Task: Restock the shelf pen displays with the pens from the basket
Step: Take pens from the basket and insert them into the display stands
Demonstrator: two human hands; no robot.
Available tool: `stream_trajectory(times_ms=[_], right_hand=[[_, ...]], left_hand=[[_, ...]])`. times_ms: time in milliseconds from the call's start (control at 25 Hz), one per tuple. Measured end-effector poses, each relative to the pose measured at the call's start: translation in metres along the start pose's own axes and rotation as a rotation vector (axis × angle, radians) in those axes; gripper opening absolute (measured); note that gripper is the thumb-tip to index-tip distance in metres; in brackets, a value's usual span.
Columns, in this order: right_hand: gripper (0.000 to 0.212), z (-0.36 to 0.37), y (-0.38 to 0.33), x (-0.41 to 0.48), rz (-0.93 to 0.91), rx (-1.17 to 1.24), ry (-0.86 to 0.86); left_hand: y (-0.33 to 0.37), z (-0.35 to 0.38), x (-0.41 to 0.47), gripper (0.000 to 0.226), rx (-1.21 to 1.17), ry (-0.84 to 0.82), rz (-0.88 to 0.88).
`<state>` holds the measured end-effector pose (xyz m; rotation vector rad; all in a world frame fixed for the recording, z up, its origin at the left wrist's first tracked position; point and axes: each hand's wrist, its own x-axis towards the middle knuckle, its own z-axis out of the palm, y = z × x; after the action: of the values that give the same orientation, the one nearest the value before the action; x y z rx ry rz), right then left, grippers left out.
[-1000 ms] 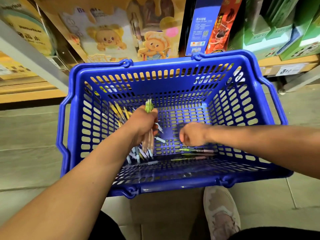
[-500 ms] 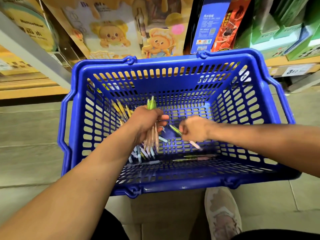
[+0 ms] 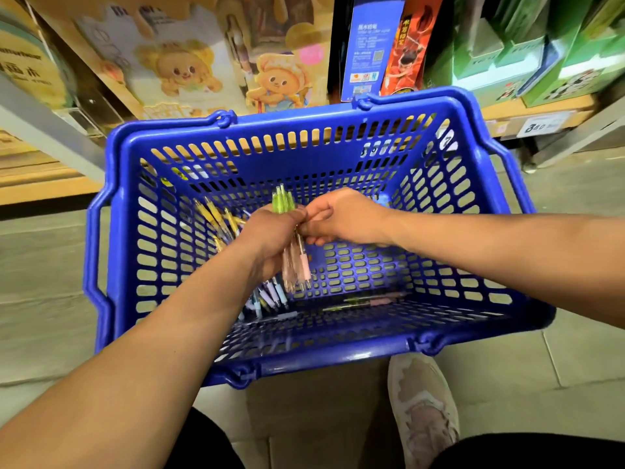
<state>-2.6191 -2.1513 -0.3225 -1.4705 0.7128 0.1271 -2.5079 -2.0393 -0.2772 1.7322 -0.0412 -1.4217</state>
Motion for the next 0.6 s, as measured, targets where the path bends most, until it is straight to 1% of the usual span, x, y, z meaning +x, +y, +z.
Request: stream_trajectory(times_ms=[80, 120, 160, 200, 240, 280, 320, 360, 400, 480, 520, 600], right_hand=[[0.011, -0.005, 0.003, 0.001, 0.047, 0.020, -0.021], [0.008, -0.007, 0.006, 0.002, 0.093, -0.027, -0.045], [0.005, -0.009, 0.010, 0.002, 0.152, -0.133, -0.093], [0.004, -0.011, 0.016, 0.000, 0.208, -0.331, -0.163], [0.006, -0.011, 0.024, -0.002, 0.240, -0.598, -0.238], [0.010, -0.010, 0.033, -0.005, 0.247, -0.868, -0.305], [0.014, -0.006, 0.042, -0.009, 0.229, -1.087, -0.359], [0.018, -0.002, 0.051, -0.013, 0.205, -1.229, -0.412], [0.020, 0.001, 0.059, -0.017, 0.196, -1.321, -0.468], [0.025, 0.006, 0.071, -0.025, 0.231, -1.427, -0.569], [0.028, 0.006, 0.075, -0.028, 0.246, -1.453, -0.594], [0.035, 0.002, 0.080, -0.030, 0.276, -1.453, -0.586]], left_hand=[[0.001, 0.000, 0.000, 0.024, 0.055, 0.051, 0.038], [0.001, -0.001, 0.001, 0.023, 0.067, 0.076, 0.061], [0.002, -0.002, 0.002, 0.022, 0.066, 0.094, 0.073], [0.002, -0.004, 0.002, 0.023, 0.065, 0.104, 0.073], [0.002, -0.006, 0.003, 0.023, 0.068, 0.108, 0.070], [0.001, -0.009, 0.003, 0.021, 0.071, 0.105, 0.070], [0.001, -0.011, 0.002, 0.016, 0.069, 0.102, 0.071], [0.002, -0.012, 0.001, 0.016, 0.063, 0.098, 0.065], [0.002, -0.012, -0.001, 0.018, 0.056, 0.094, 0.060], [0.003, -0.011, -0.004, 0.021, 0.045, 0.084, 0.060], [0.004, -0.011, -0.005, 0.021, 0.045, 0.080, 0.062], [0.004, -0.011, -0.005, 0.019, 0.042, 0.068, 0.059]])
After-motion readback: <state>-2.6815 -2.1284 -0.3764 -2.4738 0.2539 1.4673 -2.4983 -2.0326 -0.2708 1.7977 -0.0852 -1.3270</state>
